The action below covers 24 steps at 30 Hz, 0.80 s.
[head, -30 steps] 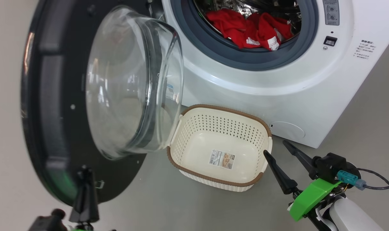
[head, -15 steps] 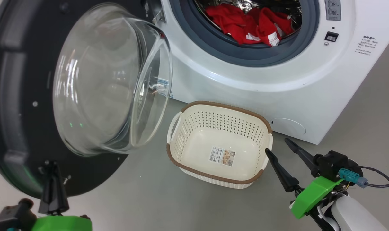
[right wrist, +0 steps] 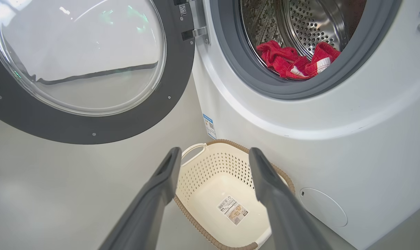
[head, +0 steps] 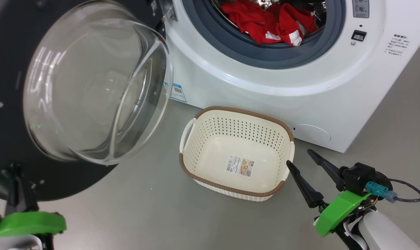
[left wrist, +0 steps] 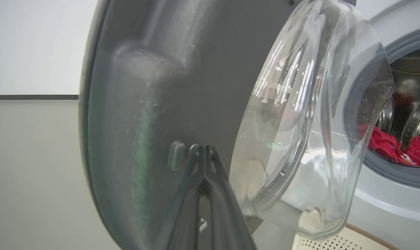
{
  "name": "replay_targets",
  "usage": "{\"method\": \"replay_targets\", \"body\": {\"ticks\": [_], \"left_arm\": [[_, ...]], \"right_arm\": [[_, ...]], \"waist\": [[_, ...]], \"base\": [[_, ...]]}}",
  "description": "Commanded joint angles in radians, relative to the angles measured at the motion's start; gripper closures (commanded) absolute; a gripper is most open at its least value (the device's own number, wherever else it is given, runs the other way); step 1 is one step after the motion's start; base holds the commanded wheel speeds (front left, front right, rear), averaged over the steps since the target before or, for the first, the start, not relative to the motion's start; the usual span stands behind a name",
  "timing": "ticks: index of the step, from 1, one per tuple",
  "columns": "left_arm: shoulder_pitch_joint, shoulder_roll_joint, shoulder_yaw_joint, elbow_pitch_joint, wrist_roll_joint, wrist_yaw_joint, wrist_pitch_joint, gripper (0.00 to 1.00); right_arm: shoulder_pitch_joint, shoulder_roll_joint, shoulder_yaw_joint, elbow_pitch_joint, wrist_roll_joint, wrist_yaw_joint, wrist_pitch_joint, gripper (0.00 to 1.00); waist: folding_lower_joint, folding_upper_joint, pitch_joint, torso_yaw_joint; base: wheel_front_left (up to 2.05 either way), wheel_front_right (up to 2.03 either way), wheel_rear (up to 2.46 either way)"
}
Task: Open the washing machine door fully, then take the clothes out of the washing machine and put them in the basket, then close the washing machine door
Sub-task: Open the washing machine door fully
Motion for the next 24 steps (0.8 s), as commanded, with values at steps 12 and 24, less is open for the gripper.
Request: {"method": "replay_targets", "body": {"ticks": [12,24], "left_arm": [[-0.148,0.090,0.159,0.116,0.045,-0.019,-0.005,1.00],[-0.302,0.159,0.253,0.311,0.102,-0.034,-0.005,1.00]], "right_arm": [[-0.035,-0.017,0.030,-0.020,0.005,0.002,-0.012,0.00],[-0.063,-0.035,0.042,-0.022,0.005,0.002,-0.012,0.00]], "waist": [[0.0000,0.0000,0.028,-0.018],[0.0000,0.0000,0.075,-0.040]], "base": [[0.00,0.00,0.00],[0.00,0.00,0.00]]}}
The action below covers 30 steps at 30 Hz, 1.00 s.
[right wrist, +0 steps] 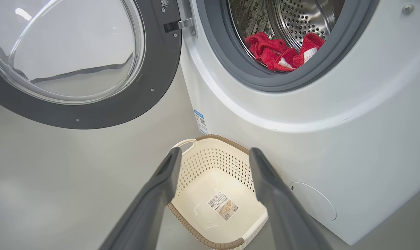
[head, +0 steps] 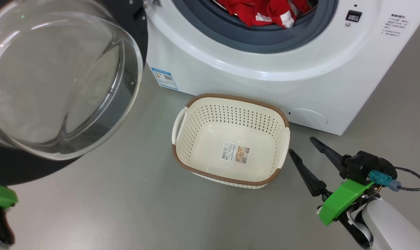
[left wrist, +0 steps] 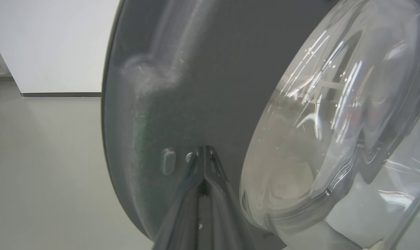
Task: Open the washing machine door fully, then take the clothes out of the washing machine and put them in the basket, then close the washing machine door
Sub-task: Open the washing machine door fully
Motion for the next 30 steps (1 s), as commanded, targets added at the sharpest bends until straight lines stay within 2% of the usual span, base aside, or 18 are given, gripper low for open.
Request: {"method": "replay_targets", "body": {"ticks": [1,10,17,23,28,30], "left_arm": [[-0.037,0.073,0.041,-0.010,0.015,-0.002,-0.005,1.00],[-0.120,0.109,0.088,0.103,0.044,-0.003,-0.005,1.00],[-0.137,0.119,0.115,0.138,0.060,-0.012,-0.005,1.00],[-0.124,0.105,0.139,0.132,0.068,-0.041,-0.005,1.00],[-0.078,0.067,0.144,0.087,0.085,-0.066,-0.005,1.00],[-0.053,0.048,0.141,0.060,0.097,-0.073,-0.005,0.81]], "right_arm": [[-0.008,-0.004,0.019,-0.022,0.005,0.002,-0.012,0.00],[-0.027,-0.019,0.028,-0.017,0.011,0.002,-0.012,0.00],[-0.034,-0.018,0.035,-0.013,0.013,0.002,-0.012,0.00],[-0.030,-0.014,0.031,-0.009,0.015,0.002,-0.012,0.00],[-0.019,-0.007,0.022,-0.010,0.017,0.002,-0.012,0.00],[-0.015,-0.004,0.017,-0.011,0.016,0.002,-0.012,0.00]], "waist": [[0.0000,0.0000,0.007,-0.005],[0.0000,0.0000,0.026,-0.015],[0.0000,0.0000,0.018,-0.022],[0.0000,0.0000,0.002,-0.018],[0.0000,0.0000,-0.019,-0.014],[0.0000,0.0000,-0.026,-0.013]], "base": [[0.00,0.00,0.00],[0.00,0.00,0.00],[0.00,0.00,0.00],[0.00,0.00,0.00],[0.00,0.00,0.00],[0.00,0.00,0.00]]}}
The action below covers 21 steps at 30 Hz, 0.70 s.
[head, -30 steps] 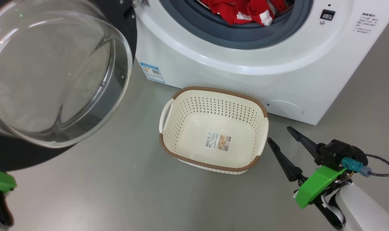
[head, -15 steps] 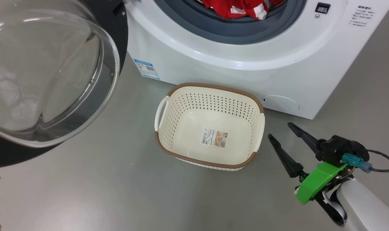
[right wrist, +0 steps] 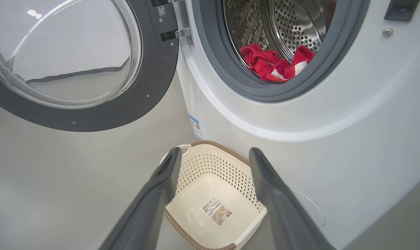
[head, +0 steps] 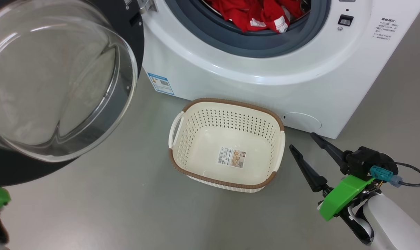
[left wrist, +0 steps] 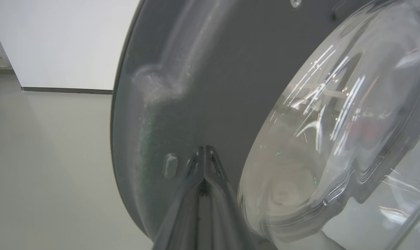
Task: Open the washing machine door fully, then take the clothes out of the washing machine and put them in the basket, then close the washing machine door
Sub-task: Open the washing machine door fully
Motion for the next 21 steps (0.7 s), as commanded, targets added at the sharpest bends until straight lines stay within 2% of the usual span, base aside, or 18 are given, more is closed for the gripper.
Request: {"method": "replay_targets", "body": {"ticks": [1,3,4,5,6,13,21], "left_arm": [[0.035,0.038,0.020,-0.043,0.013,-0.010,-0.005,0.70],[0.063,0.015,0.015,-0.076,0.022,-0.017,-0.005,0.51],[0.076,0.001,0.012,-0.092,0.023,-0.020,-0.005,0.38],[0.089,-0.012,0.010,-0.110,0.025,-0.022,-0.005,0.04],[0.103,-0.025,0.006,-0.126,0.028,-0.024,-0.005,0.00],[0.196,-0.091,-0.035,-0.228,0.013,-0.036,-0.005,0.00],[0.307,-0.109,-0.168,-0.319,-0.048,-0.037,-0.005,0.00]], "right_arm": [[0.011,0.003,0.007,-0.022,0.012,0.002,-0.012,0.00],[0.017,0.007,0.002,-0.023,0.011,0.002,-0.012,0.00],[0.019,0.008,-0.001,-0.023,0.011,0.002,-0.012,0.00],[0.022,0.009,-0.003,-0.024,0.010,0.002,-0.012,0.00],[0.025,0.010,-0.006,-0.024,0.010,0.002,-0.012,0.00],[0.043,0.018,-0.020,-0.030,0.006,0.002,-0.012,0.00],[0.060,0.034,-0.044,-0.039,0.000,0.002,-0.012,0.00]], "waist": [[0.0000,0.0000,-0.009,0.002],[0.0000,0.0000,-0.018,0.002],[0.0000,0.0000,-0.021,0.002],[0.0000,0.0000,-0.025,0.002],[0.0000,0.0000,-0.027,0.002],[0.0000,0.0000,-0.051,-0.013],[0.0000,0.0000,-0.066,-0.068]], "base": [[0.00,0.00,0.00],[0.00,0.00,0.00],[0.00,0.00,0.00],[0.00,0.00,0.00],[0.00,0.00,0.00],[0.00,0.00,0.00],[0.00,0.00,0.00]]}}
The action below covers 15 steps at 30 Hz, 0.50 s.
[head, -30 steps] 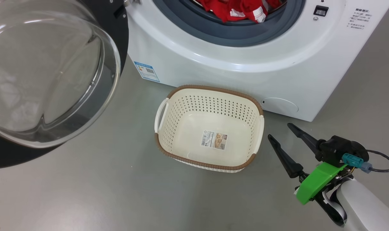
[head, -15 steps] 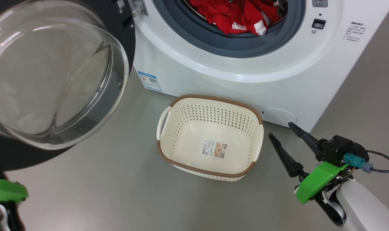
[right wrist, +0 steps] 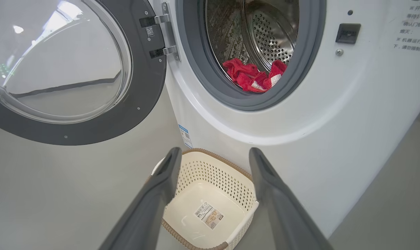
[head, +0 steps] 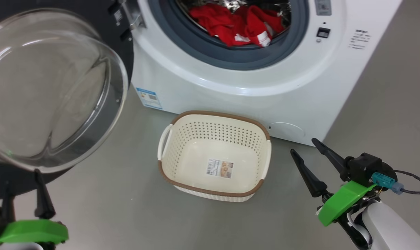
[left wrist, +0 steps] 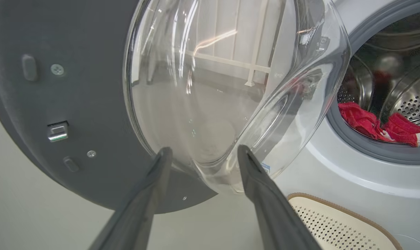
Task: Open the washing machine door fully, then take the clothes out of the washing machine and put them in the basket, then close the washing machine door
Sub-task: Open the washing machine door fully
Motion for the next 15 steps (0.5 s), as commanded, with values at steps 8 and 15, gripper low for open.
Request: {"method": "replay_targets", "body": {"ticks": [8,15], "left_arm": [[0.076,0.053,-0.082,-0.110,-0.064,-0.003,-0.005,0.00],[0.099,0.079,-0.152,-0.137,-0.092,-0.003,-0.005,0.00]], "right_arm": [[0.036,0.014,-0.029,-0.042,-0.007,0.002,-0.012,0.00],[0.065,0.021,-0.062,-0.051,-0.012,0.002,-0.012,0.00]], "waist": [[0.0000,-0.0001,-0.011,-0.109],[0.0000,-0.0001,-0.017,-0.181]], "base": [[0.00,0.00,0.00],[0.00,0.00,0.00]]}}
